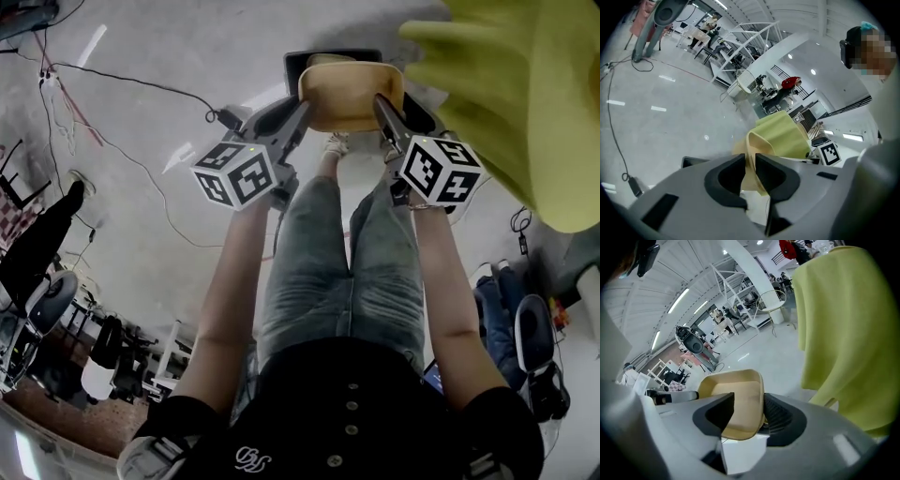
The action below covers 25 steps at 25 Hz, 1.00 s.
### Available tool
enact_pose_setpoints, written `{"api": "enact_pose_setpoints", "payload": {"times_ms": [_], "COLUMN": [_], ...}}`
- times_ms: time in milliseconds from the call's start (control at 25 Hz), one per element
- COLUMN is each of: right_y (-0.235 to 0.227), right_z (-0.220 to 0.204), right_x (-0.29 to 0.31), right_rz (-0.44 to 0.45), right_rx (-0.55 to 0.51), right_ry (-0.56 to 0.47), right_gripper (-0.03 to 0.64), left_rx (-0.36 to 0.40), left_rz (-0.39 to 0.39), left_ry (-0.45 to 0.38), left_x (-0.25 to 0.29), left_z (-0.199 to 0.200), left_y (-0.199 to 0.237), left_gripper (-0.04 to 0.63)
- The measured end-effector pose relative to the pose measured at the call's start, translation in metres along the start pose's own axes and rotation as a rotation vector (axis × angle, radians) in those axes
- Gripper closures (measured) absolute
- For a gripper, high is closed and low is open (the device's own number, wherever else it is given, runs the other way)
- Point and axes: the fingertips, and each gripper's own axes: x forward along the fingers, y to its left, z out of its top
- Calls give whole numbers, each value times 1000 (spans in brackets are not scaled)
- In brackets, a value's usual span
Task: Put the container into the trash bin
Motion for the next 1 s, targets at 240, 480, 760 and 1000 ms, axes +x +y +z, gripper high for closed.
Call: {"api": "enact_pose_setpoints", "payload": {"times_ms": [240,480,760,1000], "right_y": [-10,-18,-14,10], "right_z": [-21,-37,-29,-1], "right_x": [23,31,22,-4], "right_rz": [-3,-36,-50,-23], "right_rx": [-13,-20,-23,-31], "right_ry": [51,77,59,3], "right_gripper": [423,381,362,362], "left_rx": [-13,7,28,90], "left_rz": [28,85,79,-17], "left_ry": [25,49,46,26], "left_x": [11,17,16,6], "left_z": [-19,-33,-21,11], "left_y": [25,45,42,0], "left_gripper": [526,494,458,459]}}
